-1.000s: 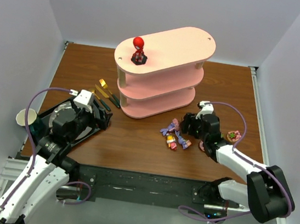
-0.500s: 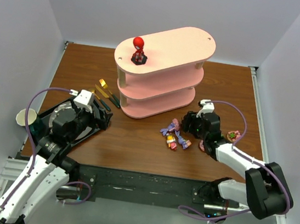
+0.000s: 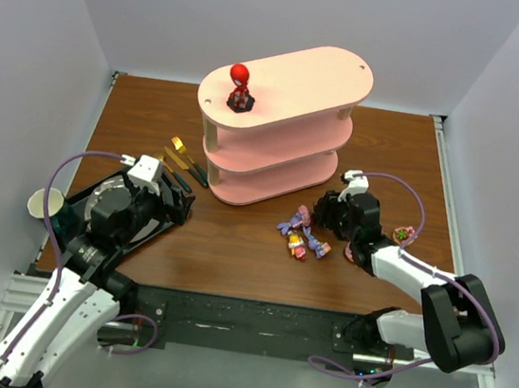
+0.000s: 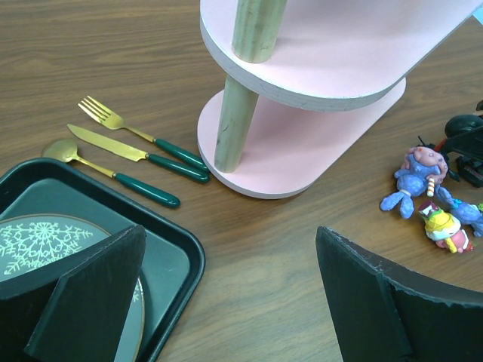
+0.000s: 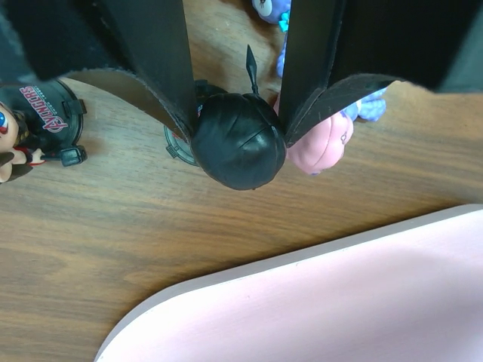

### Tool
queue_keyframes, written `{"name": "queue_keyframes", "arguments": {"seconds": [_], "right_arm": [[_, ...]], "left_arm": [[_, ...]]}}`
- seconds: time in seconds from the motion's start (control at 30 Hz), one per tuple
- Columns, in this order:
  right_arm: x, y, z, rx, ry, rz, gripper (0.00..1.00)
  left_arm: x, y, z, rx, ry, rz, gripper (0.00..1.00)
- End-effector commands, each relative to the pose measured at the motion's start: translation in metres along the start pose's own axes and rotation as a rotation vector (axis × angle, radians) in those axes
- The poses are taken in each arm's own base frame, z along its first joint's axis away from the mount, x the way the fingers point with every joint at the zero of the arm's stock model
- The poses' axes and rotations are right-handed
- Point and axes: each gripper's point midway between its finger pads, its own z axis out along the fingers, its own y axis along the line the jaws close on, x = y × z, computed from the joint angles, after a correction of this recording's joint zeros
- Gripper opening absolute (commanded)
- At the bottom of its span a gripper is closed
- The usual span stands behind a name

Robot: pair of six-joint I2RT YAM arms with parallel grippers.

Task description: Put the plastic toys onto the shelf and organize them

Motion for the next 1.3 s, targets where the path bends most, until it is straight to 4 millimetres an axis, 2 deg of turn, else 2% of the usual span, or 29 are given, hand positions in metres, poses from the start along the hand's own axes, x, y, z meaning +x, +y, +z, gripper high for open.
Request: {"name": "queue_keyframes", "arguments": {"seconds": [0.0,0.27,0.3,0.37,0.4,0.43,0.5,0.53,0.6,0.63,0.67,0.7,0.73,0.77,0.8,0.83,0.87,0.93,0.97,1.03,1.07,1.13,1.17,1.23,1.27], "right_arm": [[-0.026,0.005,0.003,-0.017,-0.074,-0.014,0.42],[-0.038,0.005,-0.007,-0.006,-0.083,-0.035,0.21],[-0.051,0.007,-0.012,-0.004,-0.111,-0.039,0.19],[-0.054,0.002,-0.018,0.023,-0.1,-0.06,0.13],[-0.067,0.004,-0.024,0.022,-0.129,-0.064,0.12],[-0.065,0.002,-0.027,0.033,-0.105,-0.068,0.1],[-0.085,0.007,-0.037,0.032,-0.129,-0.074,0.09],[-0.082,0.005,-0.041,0.041,-0.1,-0.074,0.07],[-0.103,0.011,-0.053,0.034,-0.125,-0.075,0.07],[-0.101,0.011,-0.059,0.039,-0.089,-0.079,0.07],[-0.121,0.017,-0.066,0.026,-0.113,-0.079,0.07],[-0.13,0.02,-0.072,0.02,-0.117,-0.079,0.06],[-0.128,0.02,-0.078,0.024,-0.076,-0.083,0.06],[-0.153,0.028,-0.088,0.007,-0.113,-0.082,0.06],[-0.161,0.031,-0.095,0.002,-0.115,-0.081,0.06],[-0.161,0.033,-0.099,-0.003,-0.085,-0.08,0.06],[-0.186,0.041,-0.111,-0.023,-0.127,-0.076,0.06],[-0.196,0.048,-0.12,-0.037,-0.109,-0.066,0.07],[-0.216,0.058,-0.129,-0.073,-0.135,-0.065,0.07],[-0.224,0.067,-0.136,-0.095,-0.116,-0.068,0.09],[-0.243,0.074,-0.141,-0.1,-0.14,-0.071,0.09],[-0.252,0.083,-0.147,-0.104,-0.134,-0.086,0.1],[-0.269,0.092,-0.151,-0.12,-0.156,-0.091,0.1],[-0.279,0.102,-0.153,-0.131,-0.155,-0.1,0.1],[-0.297,0.109,-0.162,-0.143,-0.194,-0.096,0.1]], "left_arm": [[-0.018,-0.005,0.001,0.026,-0.057,0.021,1.0],[-0.018,-0.006,0.0,0.026,-0.06,0.021,1.0],[-0.019,-0.006,0.0,0.027,-0.061,0.023,1.0],[-0.019,-0.006,0.0,0.027,-0.061,0.021,1.0],[-0.019,-0.006,0.0,0.027,-0.061,0.023,1.0],[-0.019,-0.006,0.0,0.027,-0.061,0.023,1.0],[-0.018,-0.006,0.0,0.026,-0.06,0.021,1.0],[-0.018,-0.006,0.0,0.028,-0.058,0.023,1.0],[-0.018,-0.005,0.001,0.025,-0.059,0.023,1.0],[-0.017,-0.005,0.001,0.024,-0.056,0.023,1.0],[-0.018,-0.005,0.001,0.026,-0.058,0.023,1.0],[-0.018,-0.005,0.001,0.026,-0.057,0.023,1.0],[-0.017,-0.005,0.002,0.025,-0.054,0.023,1.0],[-0.016,-0.005,0.002,0.025,-0.052,0.023,1.0],[-0.017,-0.005,0.002,0.025,-0.051,0.023,1.0],[-0.017,-0.006,0.003,0.026,-0.049,0.023,1.0],[-0.017,-0.005,0.003,0.025,-0.051,0.025,1.0],[-0.016,-0.005,0.003,0.024,-0.048,0.025,1.0],[-0.016,-0.005,0.003,0.024,-0.046,0.023,1.0],[-0.016,-0.005,0.003,0.024,-0.048,0.023,1.0],[-0.016,-0.005,0.003,0.024,-0.048,0.023,1.0],[-0.017,-0.005,0.003,0.025,-0.049,0.023,1.0],[-0.016,-0.005,0.003,0.024,-0.048,0.023,1.0],[-0.016,-0.005,0.004,0.024,-0.046,0.023,1.0],[-0.015,-0.005,0.004,0.022,-0.044,0.023,1.0]]}}
